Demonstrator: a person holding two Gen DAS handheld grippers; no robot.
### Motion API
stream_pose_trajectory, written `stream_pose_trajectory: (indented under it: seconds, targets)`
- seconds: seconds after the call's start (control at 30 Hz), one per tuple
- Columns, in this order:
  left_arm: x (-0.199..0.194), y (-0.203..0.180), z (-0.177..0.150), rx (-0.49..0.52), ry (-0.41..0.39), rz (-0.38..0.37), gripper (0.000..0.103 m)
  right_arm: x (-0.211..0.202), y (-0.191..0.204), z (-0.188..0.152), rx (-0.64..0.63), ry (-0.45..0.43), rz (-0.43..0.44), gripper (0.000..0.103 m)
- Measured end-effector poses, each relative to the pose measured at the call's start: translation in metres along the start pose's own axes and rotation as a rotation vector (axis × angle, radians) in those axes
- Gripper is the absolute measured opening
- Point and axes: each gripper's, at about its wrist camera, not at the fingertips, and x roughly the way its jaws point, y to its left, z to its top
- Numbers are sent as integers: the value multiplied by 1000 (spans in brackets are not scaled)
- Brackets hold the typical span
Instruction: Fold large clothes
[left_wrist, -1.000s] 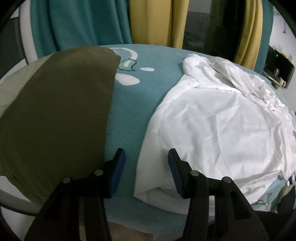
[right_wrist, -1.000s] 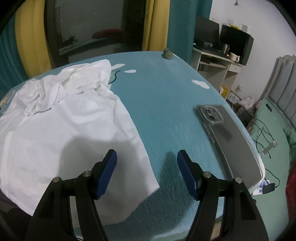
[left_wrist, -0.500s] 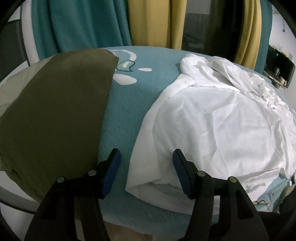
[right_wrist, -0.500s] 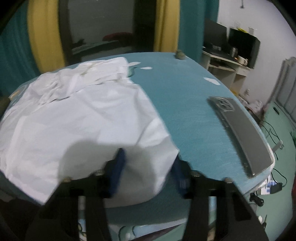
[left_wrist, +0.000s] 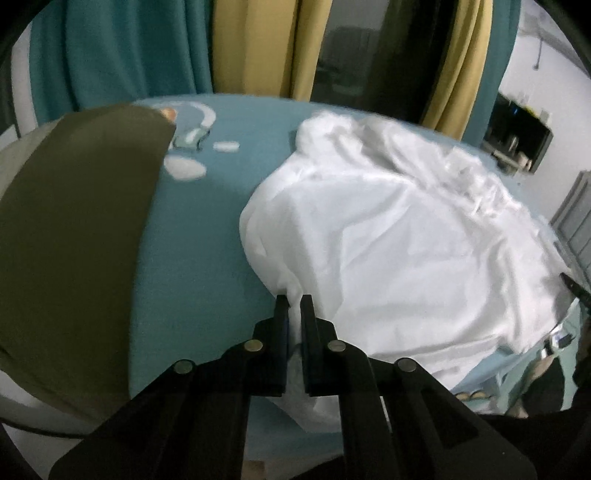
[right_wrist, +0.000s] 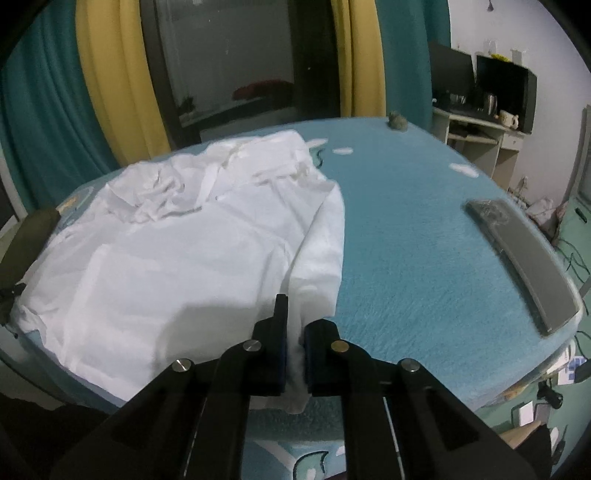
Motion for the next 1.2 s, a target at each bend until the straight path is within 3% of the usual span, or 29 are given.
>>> stream_pose_trajectory:
  seconds: [0.3, 0.5, 0.87, 1.0, 1.2]
  targets:
    - [-43, 6, 46, -20, -187, -47, 6, -33, -14, 45, 49, -139, -33, 7]
    - [-42, 21, 72, -28, -239, -28, 6, -26, -10, 73, 29, -186, -82, 7]
    - [-8, 25, 142, 7, -326, -1, 6, 4, -14, 132, 43, -269, -81, 7]
    - [9, 17, 178, 38, -373, 2, 6, 21, -13, 151, 39, -270, -81, 7]
    - [47, 17, 214, 14, -362, -30, 6, 56, -20, 184, 50, -239, -71, 7]
